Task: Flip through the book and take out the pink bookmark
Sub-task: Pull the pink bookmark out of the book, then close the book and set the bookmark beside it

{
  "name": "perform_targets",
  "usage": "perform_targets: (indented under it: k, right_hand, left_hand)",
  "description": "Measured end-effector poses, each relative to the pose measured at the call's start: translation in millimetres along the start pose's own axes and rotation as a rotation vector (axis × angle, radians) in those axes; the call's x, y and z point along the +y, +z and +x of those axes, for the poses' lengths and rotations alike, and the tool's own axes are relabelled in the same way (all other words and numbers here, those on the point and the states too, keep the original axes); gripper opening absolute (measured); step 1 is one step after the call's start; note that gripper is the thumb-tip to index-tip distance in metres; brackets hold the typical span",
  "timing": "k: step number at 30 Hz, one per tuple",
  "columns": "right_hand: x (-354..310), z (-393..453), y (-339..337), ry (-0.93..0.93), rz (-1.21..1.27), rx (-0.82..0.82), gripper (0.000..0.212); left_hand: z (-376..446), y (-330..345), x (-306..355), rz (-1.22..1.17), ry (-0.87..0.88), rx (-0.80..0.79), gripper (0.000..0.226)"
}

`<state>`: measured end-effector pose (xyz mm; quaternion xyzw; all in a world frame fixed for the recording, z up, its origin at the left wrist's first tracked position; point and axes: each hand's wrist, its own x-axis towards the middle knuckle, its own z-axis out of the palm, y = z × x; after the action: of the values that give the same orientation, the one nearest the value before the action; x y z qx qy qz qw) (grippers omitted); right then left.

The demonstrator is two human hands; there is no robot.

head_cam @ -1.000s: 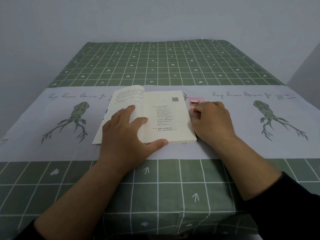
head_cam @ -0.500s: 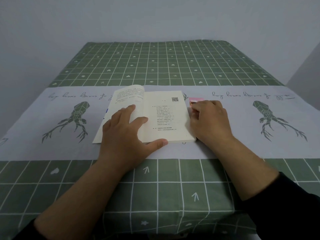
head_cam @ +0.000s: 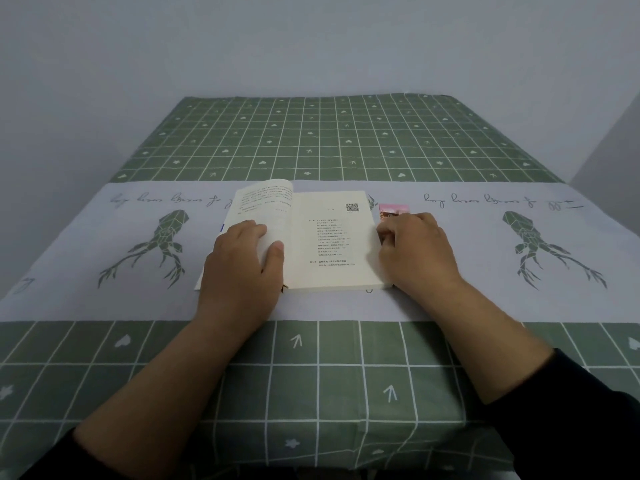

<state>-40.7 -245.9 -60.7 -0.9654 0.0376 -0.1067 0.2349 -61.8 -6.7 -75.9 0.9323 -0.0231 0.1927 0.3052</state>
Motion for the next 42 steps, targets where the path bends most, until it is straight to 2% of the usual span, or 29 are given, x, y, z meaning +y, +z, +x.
perform_targets:
  k: [5, 8, 11, 13, 17, 19, 23, 29, 33, 37, 40, 42]
  right_hand:
    - [0, -1, -1, -0.020, 0.057, 0.017, 0.027]
    - [0, -2, -3, -0.057, 0.049, 0.053, 0.018]
    - [-1, -2, -5, -0.071, 0.053, 0.060, 0.031]
    - [-1, -2, -7, -0.059, 0.110, 0.041, 0.035]
    - [1, 1, -9, 0.010, 0.289, 0.035, 0.048]
    - [0, 3, -8, 0.036, 0.375, 0.022, 0.045]
    - [0, 6, -8, 0.042, 0.483, 0.024, 0.037]
    - [2, 6, -12, 0.001, 0.571, -0.002, 0.026]
    - [1, 3, -16, -0.033, 0.560, -0.010, 0.026]
    - [-2, 1, -18, -0.098, 0.534, 0.009, 0.047]
    - [-1, -1, -19, -0.143, 0.543, -0.002, 0.041]
    - [0, -1, -18, -0.130, 0.565, -0.010, 0.031]
  left_hand:
    - [4, -3, -4, 0.098, -0.029, 0.016, 0.042]
    - [10, -8, -8, 0.202, -0.190, 0.002, 0.061]
    - [14, -14, -10, 0.245, -0.315, -0.002, 0.080]
    - [13, -19, -7, 0.191, -0.303, 0.093, 0.079]
    - [12, -28, 2, 0.034, -0.122, 0.434, 0.055]
    - [15, -30, 10, -0.114, -0.048, 0.471, 0.054]
    - [11, -22, 27, -0.291, 0.087, 0.419, 0.046]
    - [2, 3, 37, -0.271, 0.181, 0.223, 0.022]
    - [1, 13, 43, -0.220, 0.233, 0.122, 0.030]
    - [-2, 20, 49, -0.154, 0.241, 0.095, 0.033]
    - [-3, 25, 52, -0.073, 0.238, 0.032, 0.030]
    - [-5, 29, 53, -0.024, 0.229, 0.006, 0.038]
